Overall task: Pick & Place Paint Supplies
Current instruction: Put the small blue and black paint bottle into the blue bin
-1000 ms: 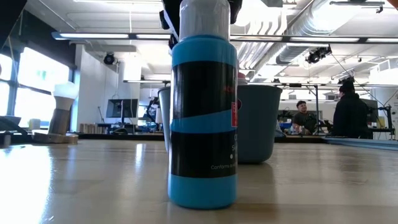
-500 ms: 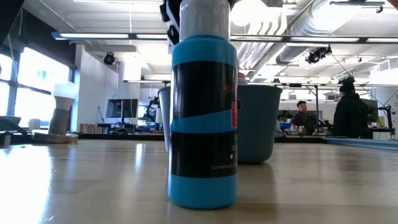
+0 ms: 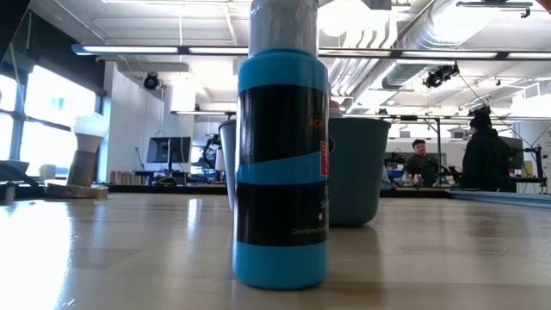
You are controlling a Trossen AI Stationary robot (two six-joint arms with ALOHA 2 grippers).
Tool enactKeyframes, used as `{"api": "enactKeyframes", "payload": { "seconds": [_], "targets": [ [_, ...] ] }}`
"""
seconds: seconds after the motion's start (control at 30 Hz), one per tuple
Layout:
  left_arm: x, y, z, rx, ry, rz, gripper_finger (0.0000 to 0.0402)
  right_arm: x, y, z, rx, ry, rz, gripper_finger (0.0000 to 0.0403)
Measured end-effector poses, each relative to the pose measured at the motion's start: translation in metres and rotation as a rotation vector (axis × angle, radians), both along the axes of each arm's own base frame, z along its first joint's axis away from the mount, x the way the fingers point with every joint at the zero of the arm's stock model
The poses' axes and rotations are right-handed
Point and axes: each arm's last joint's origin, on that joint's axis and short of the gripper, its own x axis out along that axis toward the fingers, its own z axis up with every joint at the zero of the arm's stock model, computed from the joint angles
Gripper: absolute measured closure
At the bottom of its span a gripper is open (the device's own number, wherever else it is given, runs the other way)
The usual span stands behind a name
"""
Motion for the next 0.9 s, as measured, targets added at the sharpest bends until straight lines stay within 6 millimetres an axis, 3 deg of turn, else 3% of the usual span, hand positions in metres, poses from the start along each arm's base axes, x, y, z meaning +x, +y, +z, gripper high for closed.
{"api": "enactKeyframes", "payload": {
  "seconds": [0.17,0.47,0.73,0.9],
  "targets": [
    [-0.017,-0.013,0.03,0.143,-0.11,-0.007,0.016,0.002,0.001,0.005,0.035,-0.042,-0.002,0.0259],
    [-0.084,-0.037,0.068,0.355,-0.183,0.121,0.016,0.009,0.005,0.019,0.095,-0.193,0.007,0.0259],
    [-0.143,-0.06,0.082,0.541,-0.304,0.282,0.016,0.033,0.006,0.021,0.131,-0.293,-0.038,0.0259],
    [-0.166,-0.07,0.081,0.624,-0.438,0.321,0.016,0.049,0.006,0.016,0.164,-0.317,-0.027,0.0259]
  ]
}}
